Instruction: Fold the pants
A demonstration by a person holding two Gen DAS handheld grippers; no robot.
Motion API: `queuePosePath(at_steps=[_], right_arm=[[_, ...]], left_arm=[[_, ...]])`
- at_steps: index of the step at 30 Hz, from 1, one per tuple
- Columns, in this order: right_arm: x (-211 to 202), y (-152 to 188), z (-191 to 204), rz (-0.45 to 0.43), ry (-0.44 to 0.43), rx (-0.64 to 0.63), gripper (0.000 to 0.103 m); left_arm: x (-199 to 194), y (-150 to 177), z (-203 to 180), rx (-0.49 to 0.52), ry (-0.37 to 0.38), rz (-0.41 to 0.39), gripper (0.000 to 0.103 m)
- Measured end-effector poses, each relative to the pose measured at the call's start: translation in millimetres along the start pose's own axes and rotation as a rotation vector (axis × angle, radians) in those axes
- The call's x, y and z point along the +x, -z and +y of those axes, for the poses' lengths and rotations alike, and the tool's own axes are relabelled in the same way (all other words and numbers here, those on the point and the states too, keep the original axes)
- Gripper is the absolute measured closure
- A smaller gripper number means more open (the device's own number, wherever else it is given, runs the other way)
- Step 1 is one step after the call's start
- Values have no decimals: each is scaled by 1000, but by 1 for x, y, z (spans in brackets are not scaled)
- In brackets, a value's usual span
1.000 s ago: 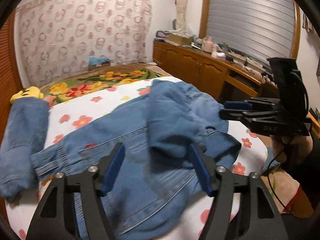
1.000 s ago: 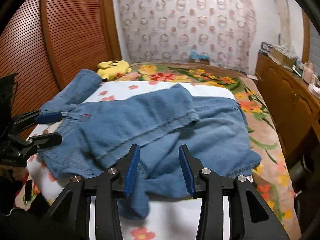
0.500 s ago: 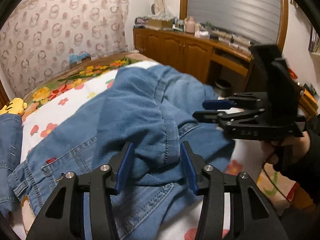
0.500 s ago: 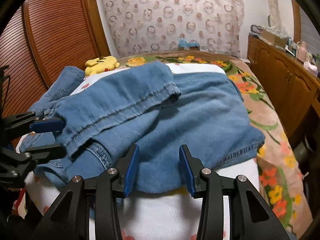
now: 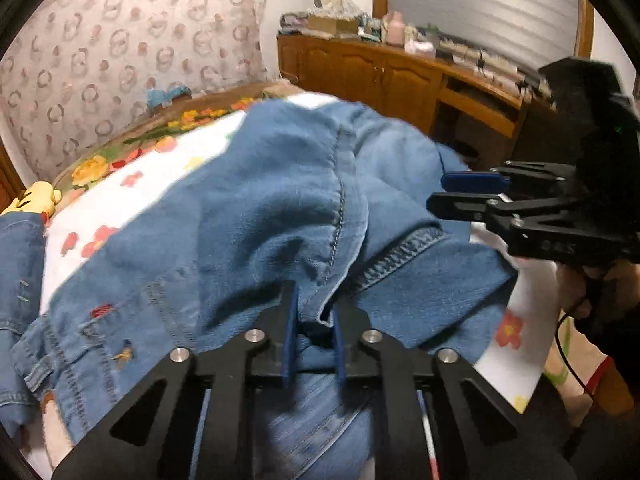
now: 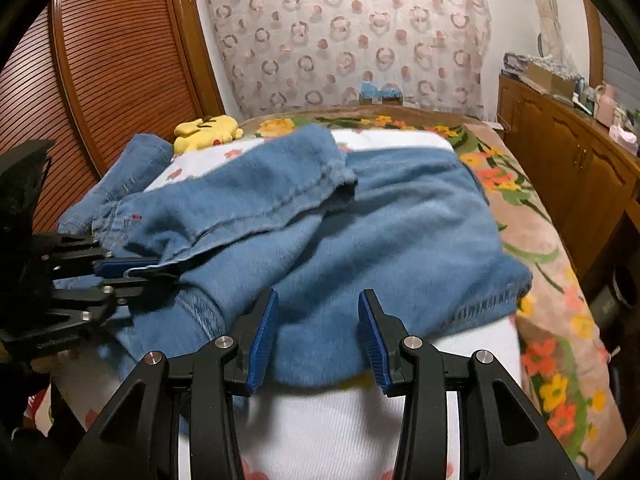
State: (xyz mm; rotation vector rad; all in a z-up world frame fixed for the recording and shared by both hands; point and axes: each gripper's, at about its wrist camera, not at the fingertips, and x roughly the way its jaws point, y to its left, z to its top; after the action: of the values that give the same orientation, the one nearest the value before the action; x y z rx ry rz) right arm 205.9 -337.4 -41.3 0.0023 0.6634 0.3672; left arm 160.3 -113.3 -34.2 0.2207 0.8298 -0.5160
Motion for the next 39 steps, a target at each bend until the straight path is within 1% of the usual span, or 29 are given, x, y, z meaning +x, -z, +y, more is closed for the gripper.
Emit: queuePosePath(at_steps=[2,6,8,10,13,15,16,17,19,25,27,30,35,39], right_arm=[[1,-13,-1,-15,-1,-8,60],[15,-40,-6,-41,-18,-6,60],[25,-53,-10,-42,-45,8,55],[41,-63,-15,-21,-68,25,53],[68,-68,-24,36,-46,37,53],[82,-69,-31,75,-65,57,53],[85,-71,-33,82,-81,69,55],[85,-72,-34,82,-99,77,71],[76,-77,-31,50,-139,65,86],[41,-104,7,-24,-217,-64,88],[30,-116,27,-49,-259,-109,88],[21,-128,60,-67,-305,-178,88],[26,-134,110,-59,-386,-270,88],[45,-138,144,-37,-433,-318,88]], left_arm=[[-9,0,7,-19,-6,-21,91],[-21,3,14,-42,-14,-49,91],[-22,2,17,-48,-12,-56,91],[-24,4,18,-46,-11,-61,91],[-23,7,20,-51,-6,-65,91],[-27,11,24,-58,-2,-71,93],[-29,11,23,-62,0,-78,94],[-35,12,24,-66,4,-91,94],[-45,15,27,-76,8,-115,96],[-88,30,40,-114,2,-195,96],[-106,41,50,-148,-7,-223,97],[-125,60,63,-193,-21,-243,97],[-144,92,77,-250,-41,-249,98],[-150,110,88,-294,-61,-240,98]])
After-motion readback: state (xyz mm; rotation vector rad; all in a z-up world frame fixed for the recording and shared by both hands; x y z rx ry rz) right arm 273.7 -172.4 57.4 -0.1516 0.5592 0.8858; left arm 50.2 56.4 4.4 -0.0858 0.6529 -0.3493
